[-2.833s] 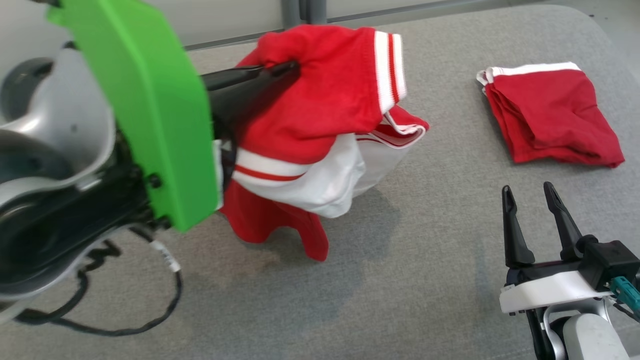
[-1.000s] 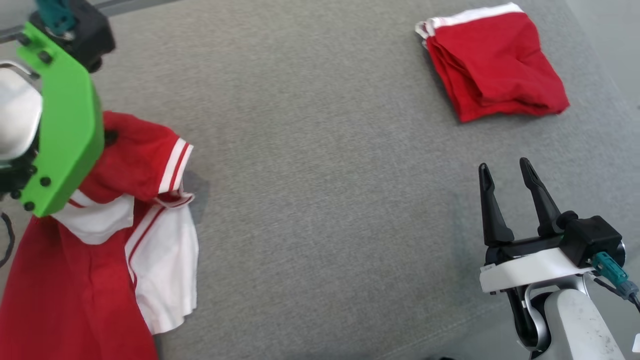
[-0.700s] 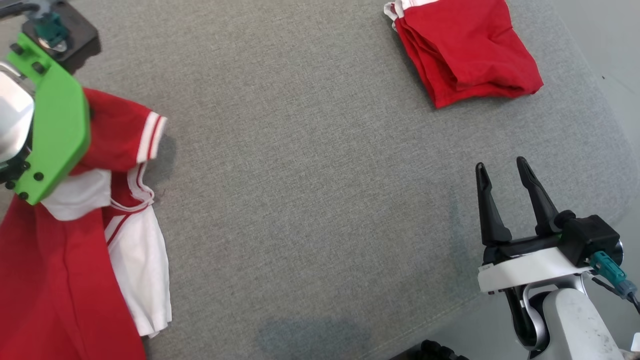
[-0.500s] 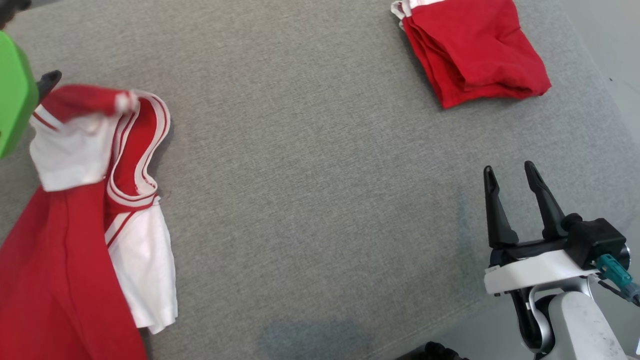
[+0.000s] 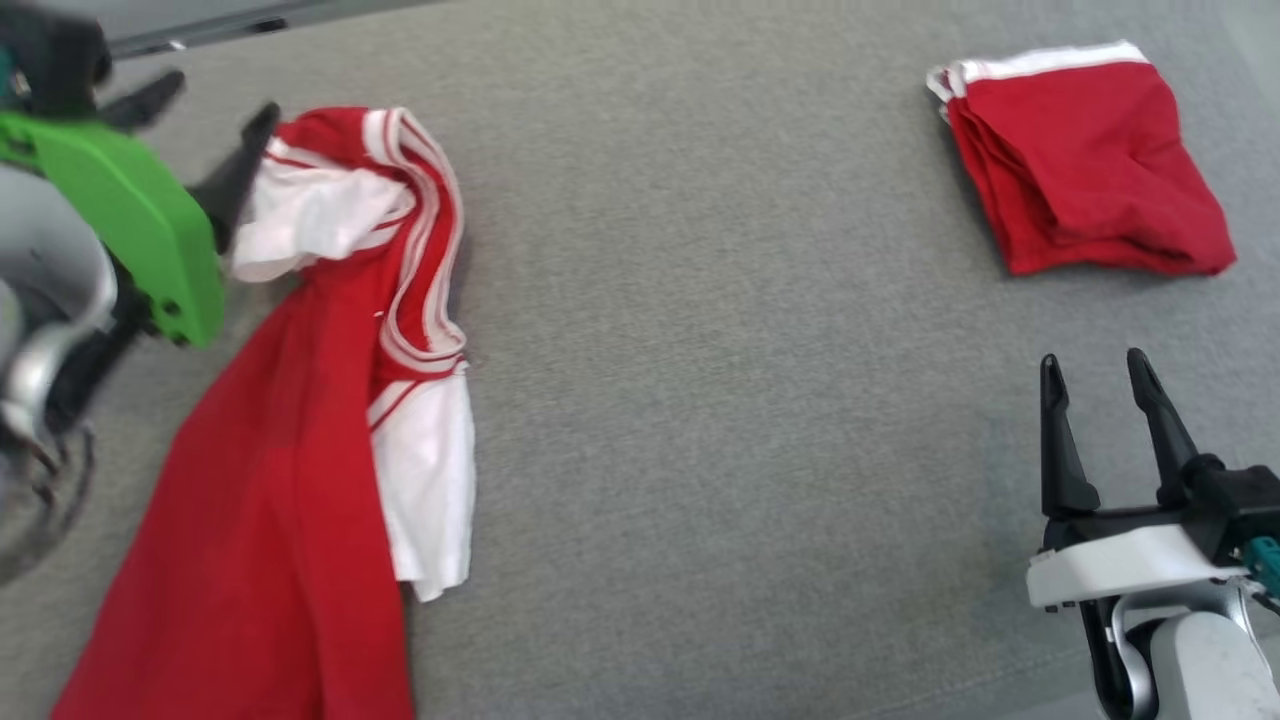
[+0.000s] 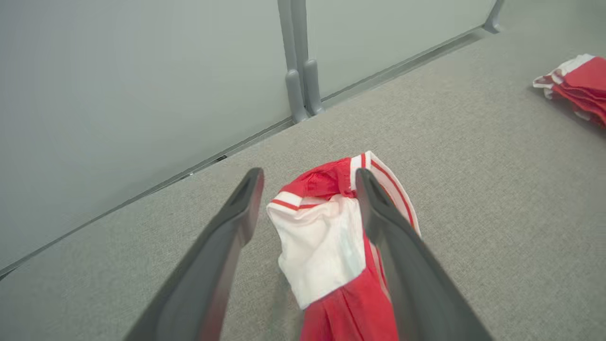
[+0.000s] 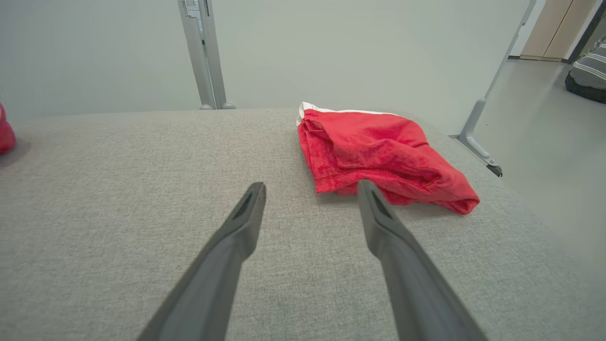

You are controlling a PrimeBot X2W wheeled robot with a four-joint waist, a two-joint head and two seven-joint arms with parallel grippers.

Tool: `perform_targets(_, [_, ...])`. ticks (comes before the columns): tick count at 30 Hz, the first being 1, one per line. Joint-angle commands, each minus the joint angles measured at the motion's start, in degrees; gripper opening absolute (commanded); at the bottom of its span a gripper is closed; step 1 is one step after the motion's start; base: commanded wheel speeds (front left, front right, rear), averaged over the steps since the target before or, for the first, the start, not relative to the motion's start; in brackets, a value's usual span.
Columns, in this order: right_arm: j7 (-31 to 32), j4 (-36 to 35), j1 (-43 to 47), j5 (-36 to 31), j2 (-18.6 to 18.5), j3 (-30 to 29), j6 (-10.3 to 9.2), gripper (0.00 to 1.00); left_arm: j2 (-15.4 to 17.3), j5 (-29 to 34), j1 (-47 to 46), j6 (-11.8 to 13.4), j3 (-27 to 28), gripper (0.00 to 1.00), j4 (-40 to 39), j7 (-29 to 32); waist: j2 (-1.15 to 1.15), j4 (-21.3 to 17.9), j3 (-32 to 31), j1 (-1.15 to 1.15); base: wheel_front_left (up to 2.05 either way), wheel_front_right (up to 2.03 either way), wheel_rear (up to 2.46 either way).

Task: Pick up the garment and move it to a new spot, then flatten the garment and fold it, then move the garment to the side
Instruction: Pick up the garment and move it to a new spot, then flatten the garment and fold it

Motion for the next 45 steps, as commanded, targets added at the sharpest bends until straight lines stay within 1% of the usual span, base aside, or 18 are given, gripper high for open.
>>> perform_targets(1, [-0.2, -0.2, 0.9, -0.2, -0.2, -0.2, -0.06, 1.0, -0.4, 0.0, 2.1, 0.9, -0.1, 1.0, -0.7, -1.0, 0.49, 5.6, -4.6, 0.0, 0.0, 0.0, 0.0])
perform_targets(5, [-0.2, -0.3, 2.1, -1.6, -0.2, -0.9, -0.07, 1.0, -1.6, -0.2, 11.9, 8.7, -0.2, 1.0, -5.9, -9.0, 0.49, 9.0, -6.2, 0.0, 0.0, 0.0, 0.0])
perform_targets(8, [-0.2, -0.7, 2.8, -2.5, -0.2, -1.3, -0.06, 1.0, -3.5, -1.1, 19.6, 14.0, -0.5, 1.0, -8.6, -14.5, 0.49, 11.2, -6.7, 0.0, 0.0, 0.0, 0.0])
perform_targets(10, [-0.2, -0.7, 3.4, -3.0, -0.2, -1.4, -0.06, 1.0, -4.7, -1.7, 24.3, 16.4, -1.0, 1.0, -9.6, -17.4, 0.49, 12.4, -7.1, 0.0, 0.0, 0.0, 0.0])
perform_targets(12, [-0.2, -1.0, 3.7, -3.5, -0.2, -1.7, -0.06, 1.0, -6.4, -2.6, 28.2, 18.0, -1.3, 1.0, -10.2, -19.9, 0.49, 13.4, -7.3, 0.0, 0.0, 0.0, 0.0])
perform_targets(16, [-0.2, -1.1, 4.3, -4.3, -0.2, -1.8, -0.06, 1.0, -9.7, -4.9, 33.4, 18.6, -1.8, 1.0, -10.9, -22.8, 0.49, 15.1, -7.5, 0.0, 0.0, 0.0, 0.0])
perform_targets(19, [-0.2, -1.1, 3.9, -4.7, -0.2, -1.6, -0.06, 1.0, -11.7, -5.1, 35.3, 18.3, -3.6, 1.0, -10.8, -22.5, 0.49, 15.7, -7.4, 0.0, 0.0, 0.0, 0.0])
perform_targets(23, [-0.2, -1.4, 3.5, -4.9, -0.2, -1.3, -0.06, 1.0, -12.9, -5.4, 36.5, 18.8, -4.8, 1.0, -9.7, -22.2, 0.49, 15.8, -7.0, 0.0, 0.0, 0.0, 0.0])
perform_targets(28, [-0.2, -1.3, 4.1, -5.0, -0.2, -1.5, -0.06, 1.0, -13.3, -5.6, 37.9, 18.1, -5.8, 1.0, -8.7, -21.8, 0.49, 15.6, -6.6, 0.0, 0.0, 0.0, 0.0])
perform_targets(32, [-0.2, -1.1, 4.0, -4.8, -0.2, -1.2, -0.06, 1.0, -14.3, -6.5, 38.3, 16.9, -6.2, 1.0, -7.2, -21.4, 0.49, 15.0, -6.4, 0.0, 0.0, 0.0, 0.0])
perform_targets(33, [-0.2, -1.1, 3.9, -4.7, -0.2, -1.1, -0.06, 1.0, -14.4, -6.7, 38.4, 16.8, -6.3, 0.93, -6.6, -21.1, 0.49, 14.8, -6.4, 0.0, 0.0, 0.0, 0.0])
perform_targets(34, [-0.2, -1.1, 3.7, -4.6, -0.2, -1.1, -0.06, 1.0, -14.5, -6.5, 38.2, 16.5, -6.7, 0.41, -6.0, -20.9, 0.49, 14.6, -6.3, 0.0, 0.0, 0.0, 0.0])
perform_targets(35, [-0.2, -1.1, 3.5, -4.5, -0.2, -1.1, -0.06, 1.0, -14.4, -6.3, 37.9, 16.3, -6.8, 0.0, -5.4, -20.8, 0.49, 14.5, -6.2, 0.0, 0.0, 0.0, 0.0])
perform_targets(37, [-0.2, -1.2, 3.4, -4.4, -0.2, -1.1, -0.06, 1.0, -13.8, -6.6, 37.4, 15.3, -7.1, 0.0, -4.8, -20.1, 0.49, 14.1, -6.1, 0.0, 0.0, 0.0, 0.0])
perform_targets(39, [-0.2, -1.3, 3.5, -4.3, -0.2, -1.2, -0.06, 1.0, -12.0, -6.4, 36.1, 14.6, -6.8, 0.0, -5.3, -19.3, 0.49, 13.9, -6.0, 0.0, 0.0, 0.0, 0.0])
perform_targets(42, [-0.2, -1.4, 3.7, -4.1, -0.2, -1.5, -0.06, 1.0, -7.4, -6.1, 33.5, 13.2, -5.4, 0.0, -9.0, -17.5, 0.49, 13.6, -5.8, 0.0, 0.0, 0.0, 0.0])
perform_targets(44, [-0.2, -1.4, 3.9, -4.0, -0.2, -1.7, -0.06, 1.0, -2.1, -5.7, 31.3, 11.9, -4.7, 0.0, -12.2, -14.6, 0.49, 13.5, -5.7, 0.0, 0.0, 0.0, 0.0])
perform_targets(45, [-0.2, -1.4, 3.9, -4.0, -0.2, -1.7, -0.06, 1.0, -2.1, -5.7, 31.3, 11.9, -4.7, 0.0, -12.2, -14.6, 0.49, 13.5, -5.7, 0.0, 0.0, 0.0, 0.0])
